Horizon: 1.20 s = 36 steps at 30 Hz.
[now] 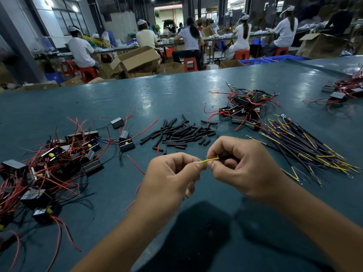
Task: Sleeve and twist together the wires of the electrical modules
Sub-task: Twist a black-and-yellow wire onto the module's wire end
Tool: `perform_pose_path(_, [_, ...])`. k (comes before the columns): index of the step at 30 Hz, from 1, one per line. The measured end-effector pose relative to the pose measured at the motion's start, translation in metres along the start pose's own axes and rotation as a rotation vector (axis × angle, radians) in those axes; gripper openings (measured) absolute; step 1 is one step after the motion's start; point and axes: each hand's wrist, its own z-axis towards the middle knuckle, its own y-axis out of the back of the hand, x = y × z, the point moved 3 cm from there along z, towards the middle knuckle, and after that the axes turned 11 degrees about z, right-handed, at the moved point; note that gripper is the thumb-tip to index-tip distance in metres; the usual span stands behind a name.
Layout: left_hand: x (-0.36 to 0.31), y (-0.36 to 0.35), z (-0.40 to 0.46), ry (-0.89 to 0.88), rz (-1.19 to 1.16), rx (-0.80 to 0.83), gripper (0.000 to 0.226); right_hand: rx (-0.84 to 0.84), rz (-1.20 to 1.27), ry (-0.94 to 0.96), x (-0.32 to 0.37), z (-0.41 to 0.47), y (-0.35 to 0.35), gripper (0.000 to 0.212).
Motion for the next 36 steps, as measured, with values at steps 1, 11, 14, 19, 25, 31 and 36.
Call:
perform_pose_path(1, [0.000, -0.001, 0.000, 0.057, -0.088, 0.072, 0.016, 0.004, -0.014, 0.022, 0.001, 0.000, 0.000, 0.005])
perform_pose_path(11, [0.012, -0.002, 0.004, 0.141, -0.301, 0.168, 0.008, 0.077, -0.054, -0.008, -0.003, 0.001, 0.004, 0.004])
perform_pose_path(14, [0.013, -0.001, 0.005, 0.112, -0.269, 0.131, 0.007, 0.082, -0.048, -0.022, -0.004, 0.003, 0.005, 0.006])
perform_pose_path(19, [0.010, 0.003, 0.002, -0.087, 0.005, -0.045, 0.014, 0.055, -0.014, -0.051, -0.004, 0.003, 0.006, 0.007])
perform_pose_path(25, [0.000, 0.004, -0.006, -0.445, 0.325, -0.227, 0.009, 0.029, 0.078, -0.135, -0.007, 0.005, 0.009, 0.015])
perform_pose_path(31, [-0.004, -0.003, -0.010, -0.851, 0.780, -0.378, 0.006, 0.030, 0.149, -0.222, -0.010, 0.005, 0.008, 0.015])
perform_pose_path(36, [-0.003, -0.005, -0.009, -0.883, 0.835, -0.353, 0.013, 0.044, 0.166, -0.249, -0.011, 0.005, 0.006, 0.015])
